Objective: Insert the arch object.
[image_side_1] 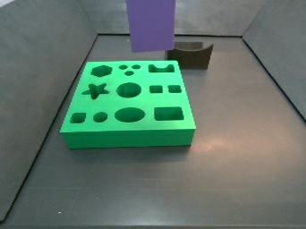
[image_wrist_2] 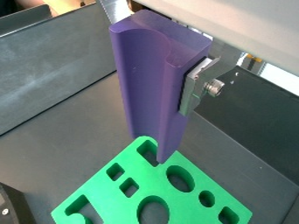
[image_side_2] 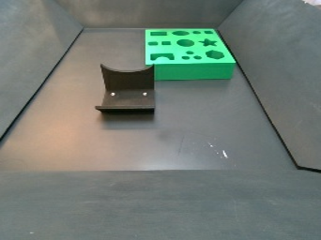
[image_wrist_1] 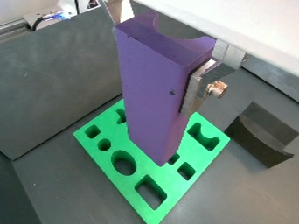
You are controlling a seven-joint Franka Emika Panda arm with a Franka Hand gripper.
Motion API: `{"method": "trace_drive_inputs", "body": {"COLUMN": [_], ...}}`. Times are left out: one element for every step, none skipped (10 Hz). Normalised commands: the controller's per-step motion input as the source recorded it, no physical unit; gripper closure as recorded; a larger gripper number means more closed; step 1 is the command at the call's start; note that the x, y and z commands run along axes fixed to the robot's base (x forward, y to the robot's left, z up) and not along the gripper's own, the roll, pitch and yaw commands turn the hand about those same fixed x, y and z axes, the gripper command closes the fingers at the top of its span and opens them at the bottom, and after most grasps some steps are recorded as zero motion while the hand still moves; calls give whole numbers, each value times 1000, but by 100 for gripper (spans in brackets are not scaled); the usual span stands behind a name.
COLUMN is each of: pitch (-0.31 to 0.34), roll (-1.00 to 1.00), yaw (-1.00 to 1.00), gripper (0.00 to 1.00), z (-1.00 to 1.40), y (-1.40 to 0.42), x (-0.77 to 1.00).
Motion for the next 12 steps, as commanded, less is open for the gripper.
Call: {"method": "trace_drive_inputs", "body": {"pitch": [0,0,0,47,14,4,10,0,0,0,0,0], "roll": [191,303,247,211,169,103,13,0,0,0,-6,-50], "yaw": [0,157,54,0,0,0,0,0,0,0,-26,-131], "gripper": [100,100,100,100,100,100,100,100,100,100,100,100], "z": [-349,-534,-674,-677,-577,-549,-463,-394,-386,-400,-391,-360], "y": [243,426,491,629,649,677,731,754,669,497,406,160], "x": [0,26,417,463,171,140,151,71,9,0,0,0]}}
